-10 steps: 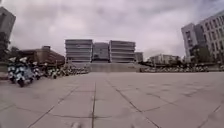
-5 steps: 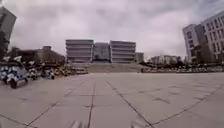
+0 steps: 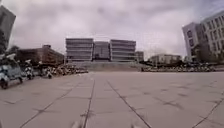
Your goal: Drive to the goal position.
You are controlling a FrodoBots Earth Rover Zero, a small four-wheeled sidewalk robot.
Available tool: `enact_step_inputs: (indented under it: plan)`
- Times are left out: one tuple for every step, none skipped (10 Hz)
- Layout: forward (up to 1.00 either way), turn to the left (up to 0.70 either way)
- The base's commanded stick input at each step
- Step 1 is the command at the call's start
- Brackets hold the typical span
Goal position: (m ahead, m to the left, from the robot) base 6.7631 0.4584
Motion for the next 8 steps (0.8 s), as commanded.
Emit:
enact_step_inputs:
  plan:
    - [0.7, 0.0]
    - [0.7, 0.0]
    - [0.7, 0.0]
    - [0.7, 0.0]
    - [0.7, 0.0]
    - [0.7, 0.0]
    - [0.7, 0.0]
    - [0.7, 0.0]
